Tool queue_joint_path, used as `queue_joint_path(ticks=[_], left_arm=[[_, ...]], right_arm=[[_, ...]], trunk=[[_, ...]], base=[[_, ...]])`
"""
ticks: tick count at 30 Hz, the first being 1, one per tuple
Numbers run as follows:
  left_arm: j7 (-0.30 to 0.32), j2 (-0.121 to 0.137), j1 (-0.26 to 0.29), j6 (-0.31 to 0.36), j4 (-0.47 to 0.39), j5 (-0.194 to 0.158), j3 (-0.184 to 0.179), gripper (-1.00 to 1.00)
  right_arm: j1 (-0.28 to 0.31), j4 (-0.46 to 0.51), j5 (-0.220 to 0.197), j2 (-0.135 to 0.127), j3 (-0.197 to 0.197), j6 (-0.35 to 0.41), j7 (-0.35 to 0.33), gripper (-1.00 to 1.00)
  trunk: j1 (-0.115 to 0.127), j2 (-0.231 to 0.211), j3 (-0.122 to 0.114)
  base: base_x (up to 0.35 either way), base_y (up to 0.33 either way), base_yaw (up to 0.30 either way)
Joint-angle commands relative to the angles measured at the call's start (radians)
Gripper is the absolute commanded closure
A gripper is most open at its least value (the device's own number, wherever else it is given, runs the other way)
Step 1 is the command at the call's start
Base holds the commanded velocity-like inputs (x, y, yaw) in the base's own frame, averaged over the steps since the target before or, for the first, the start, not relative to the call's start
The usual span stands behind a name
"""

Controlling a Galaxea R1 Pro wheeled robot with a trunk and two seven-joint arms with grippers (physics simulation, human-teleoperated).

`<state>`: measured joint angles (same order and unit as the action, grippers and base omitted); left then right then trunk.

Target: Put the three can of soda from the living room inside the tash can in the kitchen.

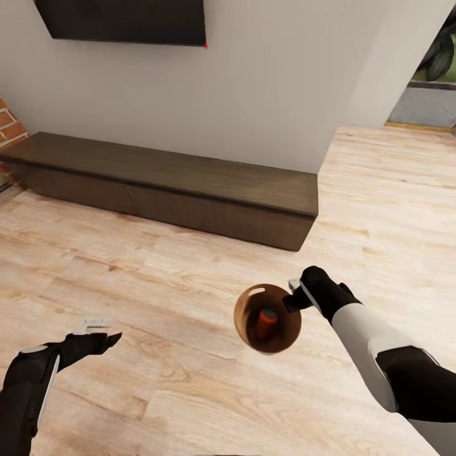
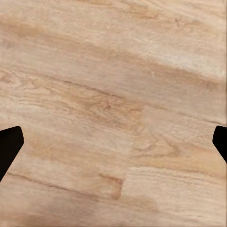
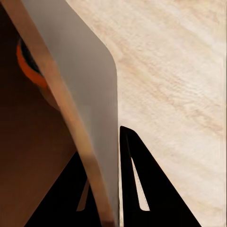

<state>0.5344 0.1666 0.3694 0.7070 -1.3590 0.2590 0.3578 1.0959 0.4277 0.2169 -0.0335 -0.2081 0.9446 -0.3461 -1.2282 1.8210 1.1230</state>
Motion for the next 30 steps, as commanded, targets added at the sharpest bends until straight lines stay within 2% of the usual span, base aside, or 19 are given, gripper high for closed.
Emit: queue_joint_path(ticks=[1,6,7,8,16,20,22,30], left_arm=[[-0.001,-0.007,-0.003,-0.038,0.002,0.001,0.000,-1.00],[-0.005,-0.028,-0.014,-0.113,0.014,0.003,0.002,-1.00],[-0.006,-0.035,-0.024,-0.146,0.042,0.003,0.006,-1.00],[-0.006,-0.036,-0.026,-0.162,0.056,0.003,0.008,-1.00],[-0.007,-0.041,-0.035,-0.201,0.093,0.003,0.011,-1.00],[-0.006,-0.048,-0.063,-0.213,0.094,0.000,0.011,-1.00],[-0.007,-0.054,-0.071,-0.238,0.095,0.001,0.010,-1.00],[-0.007,-0.063,-0.073,-0.247,0.095,0.000,0.010,-1.00]], right_arm=[[-0.009,0.008,-0.013,-0.010,0.014,-0.009,-0.010,1.00],[-0.022,0.027,-0.019,-0.021,0.092,-0.023,-0.034,1.00],[-0.025,0.039,-0.019,-0.024,0.116,-0.026,-0.040,1.00],[-0.027,0.042,-0.019,-0.025,0.123,-0.027,-0.042,1.00],[-0.053,0.050,-0.020,-0.030,0.138,-0.030,-0.048,1.00],[-0.057,0.052,-0.019,-0.026,0.138,-0.029,-0.041,1.00],[-0.058,0.052,-0.019,-0.019,0.136,-0.029,-0.033,1.00],[-0.087,0.052,-0.018,-0.013,0.132,-0.065,-0.030,1.00]], trunk=[[0.000,0.000,0.000],[0.000,0.000,0.003],[0.000,0.000,0.004],[0.000,0.000,0.005],[0.000,0.000,0.007],[0.000,0.000,0.007],[0.000,0.000,0.007],[0.000,0.000,0.007]], base=[[0.000,0.000,0.228],[0.000,0.000,0.211],[0.000,0.000,0.193],[0.000,0.000,0.186],[0.000,0.000,0.073],[0.000,0.000,0.009],[0.000,0.000,0.162],[0.000,0.000,0.231]])
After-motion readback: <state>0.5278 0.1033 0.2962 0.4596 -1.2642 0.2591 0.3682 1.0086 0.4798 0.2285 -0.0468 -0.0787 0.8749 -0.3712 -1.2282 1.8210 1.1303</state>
